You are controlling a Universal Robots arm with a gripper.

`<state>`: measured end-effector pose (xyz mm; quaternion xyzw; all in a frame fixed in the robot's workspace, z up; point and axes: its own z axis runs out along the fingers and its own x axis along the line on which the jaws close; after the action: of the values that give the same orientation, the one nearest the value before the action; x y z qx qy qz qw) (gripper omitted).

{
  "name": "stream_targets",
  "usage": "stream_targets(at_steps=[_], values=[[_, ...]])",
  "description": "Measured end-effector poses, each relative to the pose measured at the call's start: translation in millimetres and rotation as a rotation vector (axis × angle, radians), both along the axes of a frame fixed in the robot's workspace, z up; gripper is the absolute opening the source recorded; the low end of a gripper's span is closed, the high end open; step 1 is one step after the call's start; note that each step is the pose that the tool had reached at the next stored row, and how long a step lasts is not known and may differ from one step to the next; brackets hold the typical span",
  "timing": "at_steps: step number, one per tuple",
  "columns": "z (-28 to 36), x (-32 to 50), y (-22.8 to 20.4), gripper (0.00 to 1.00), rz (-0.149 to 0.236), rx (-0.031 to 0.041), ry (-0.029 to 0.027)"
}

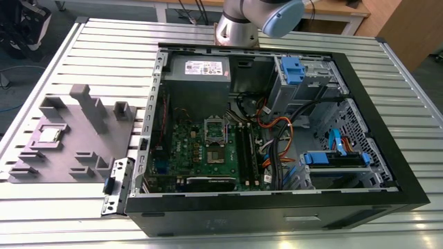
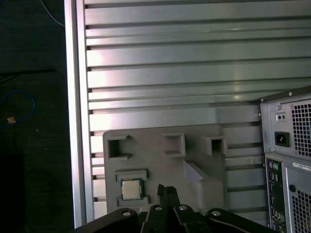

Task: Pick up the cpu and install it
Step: 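Reach for the cpu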

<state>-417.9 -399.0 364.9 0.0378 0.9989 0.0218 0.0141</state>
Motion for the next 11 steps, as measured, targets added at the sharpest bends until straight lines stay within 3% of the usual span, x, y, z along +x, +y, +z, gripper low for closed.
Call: stream_targets(at_steps=[11], values=[[-3.5, -6.1, 0.0, 0.11, 0.000, -0.0001, 0.0001]])
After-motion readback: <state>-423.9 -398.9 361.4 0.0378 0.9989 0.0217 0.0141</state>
